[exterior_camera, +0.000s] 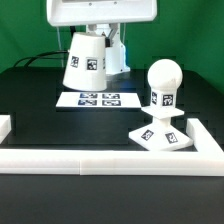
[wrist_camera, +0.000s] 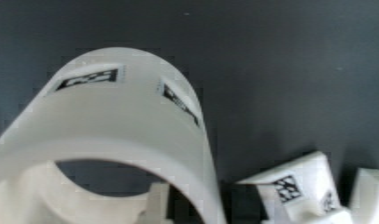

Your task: Assemble lamp

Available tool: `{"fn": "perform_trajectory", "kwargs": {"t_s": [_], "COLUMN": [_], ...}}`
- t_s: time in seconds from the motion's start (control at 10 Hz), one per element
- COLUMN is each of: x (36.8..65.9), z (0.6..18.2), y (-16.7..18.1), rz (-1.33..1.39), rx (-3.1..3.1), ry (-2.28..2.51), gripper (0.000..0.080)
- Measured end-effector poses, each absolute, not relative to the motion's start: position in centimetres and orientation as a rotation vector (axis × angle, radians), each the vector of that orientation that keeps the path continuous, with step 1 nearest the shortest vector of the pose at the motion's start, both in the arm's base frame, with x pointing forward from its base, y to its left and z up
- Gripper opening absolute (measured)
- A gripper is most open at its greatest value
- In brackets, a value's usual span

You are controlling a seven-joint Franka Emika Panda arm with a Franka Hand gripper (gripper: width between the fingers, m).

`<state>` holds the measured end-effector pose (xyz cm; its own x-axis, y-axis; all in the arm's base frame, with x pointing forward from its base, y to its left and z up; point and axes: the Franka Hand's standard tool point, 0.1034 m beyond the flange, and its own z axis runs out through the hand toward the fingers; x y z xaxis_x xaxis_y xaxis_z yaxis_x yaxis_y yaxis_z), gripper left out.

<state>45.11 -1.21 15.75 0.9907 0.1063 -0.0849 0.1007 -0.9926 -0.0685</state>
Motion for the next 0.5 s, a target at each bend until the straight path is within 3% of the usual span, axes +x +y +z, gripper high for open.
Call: {"fn": "perform_trajectory", "kwargs": {"t_s": [0.5], "x": [49.5], "z": [21.6], "y": [4.7], "rz": [0.154], "rx": [-3.002], "ry": [-0.153], "gripper": [0.0046]}}
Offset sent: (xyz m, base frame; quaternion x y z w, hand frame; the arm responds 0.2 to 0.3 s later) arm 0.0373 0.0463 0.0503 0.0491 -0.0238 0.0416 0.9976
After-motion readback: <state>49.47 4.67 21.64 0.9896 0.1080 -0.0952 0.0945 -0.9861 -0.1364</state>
